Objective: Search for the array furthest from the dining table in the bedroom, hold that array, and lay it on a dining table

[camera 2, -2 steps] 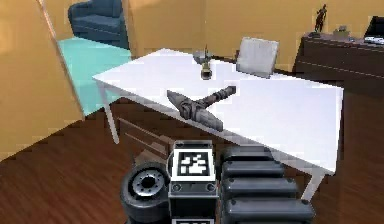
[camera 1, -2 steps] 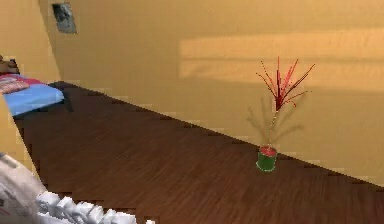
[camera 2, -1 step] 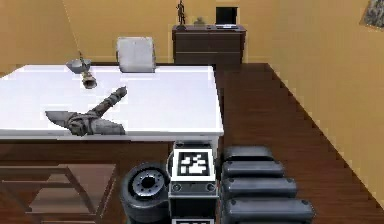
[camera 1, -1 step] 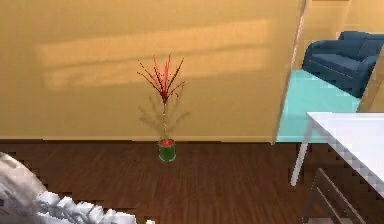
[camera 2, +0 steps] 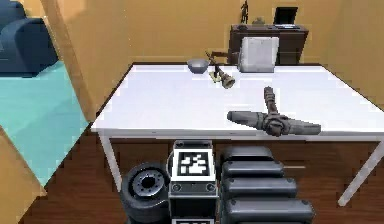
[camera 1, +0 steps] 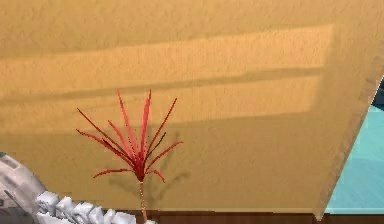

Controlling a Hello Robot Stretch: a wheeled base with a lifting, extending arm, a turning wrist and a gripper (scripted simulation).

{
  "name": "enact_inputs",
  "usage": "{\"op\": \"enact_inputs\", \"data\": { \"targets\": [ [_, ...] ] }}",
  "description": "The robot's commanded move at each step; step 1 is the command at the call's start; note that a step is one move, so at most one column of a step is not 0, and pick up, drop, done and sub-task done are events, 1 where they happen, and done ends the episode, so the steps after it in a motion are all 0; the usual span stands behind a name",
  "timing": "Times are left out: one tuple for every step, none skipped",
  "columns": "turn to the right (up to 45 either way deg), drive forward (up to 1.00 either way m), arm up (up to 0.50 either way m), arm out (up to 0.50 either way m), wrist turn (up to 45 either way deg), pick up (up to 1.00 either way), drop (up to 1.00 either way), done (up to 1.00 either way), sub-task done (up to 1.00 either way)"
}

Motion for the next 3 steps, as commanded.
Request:
{"op": "enact_inputs", "data": {
  "targets": [
    [18.0,0.0,0.0,0.0,0.0,0.0,0.0,0.0,0.0],
    [0.0,0.05,0.0,0.0,0.0,0.0,0.0,0.0,0.0],
    [30.0,0.0,0.0,0.0,0.0,0.0,0.0,0.0,0.0]
  ]
}}
